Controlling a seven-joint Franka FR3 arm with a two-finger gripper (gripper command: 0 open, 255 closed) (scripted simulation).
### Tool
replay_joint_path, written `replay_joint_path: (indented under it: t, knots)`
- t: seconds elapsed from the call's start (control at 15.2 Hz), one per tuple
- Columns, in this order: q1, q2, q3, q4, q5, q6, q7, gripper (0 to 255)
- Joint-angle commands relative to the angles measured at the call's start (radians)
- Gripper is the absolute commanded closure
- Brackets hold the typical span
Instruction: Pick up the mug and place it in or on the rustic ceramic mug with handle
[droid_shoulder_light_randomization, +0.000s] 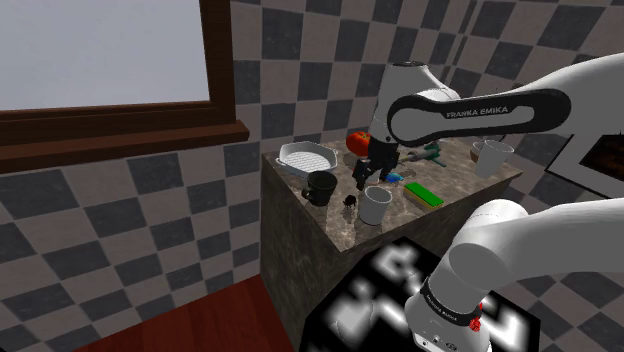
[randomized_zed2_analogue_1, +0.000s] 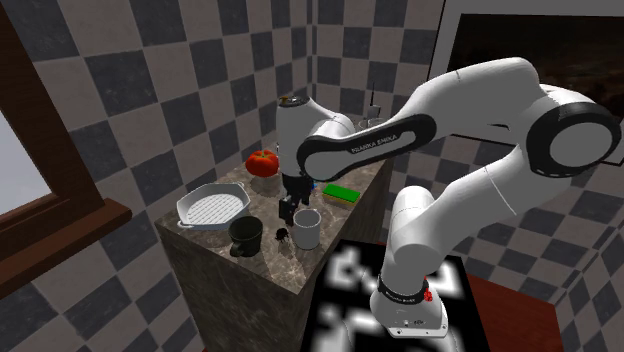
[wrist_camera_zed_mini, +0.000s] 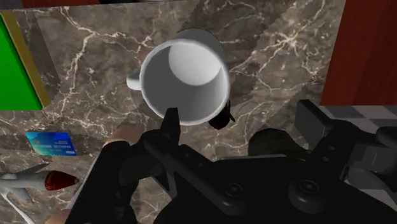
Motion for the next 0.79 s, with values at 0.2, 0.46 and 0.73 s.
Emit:
replay_joint_path:
  t: [0.2, 0.46, 0.73]
  knots:
    - [-0.015, 0.049, -0.007, -0.087, -0.013, 0.107, 0.017, 0]
    - [-0.021, 0.086, -0.012, -0.123, -0.021, 0.180, 0.019, 0]
    - [-0.024, 0.114, -0.015, -0.144, -0.027, 0.229, 0.021, 0]
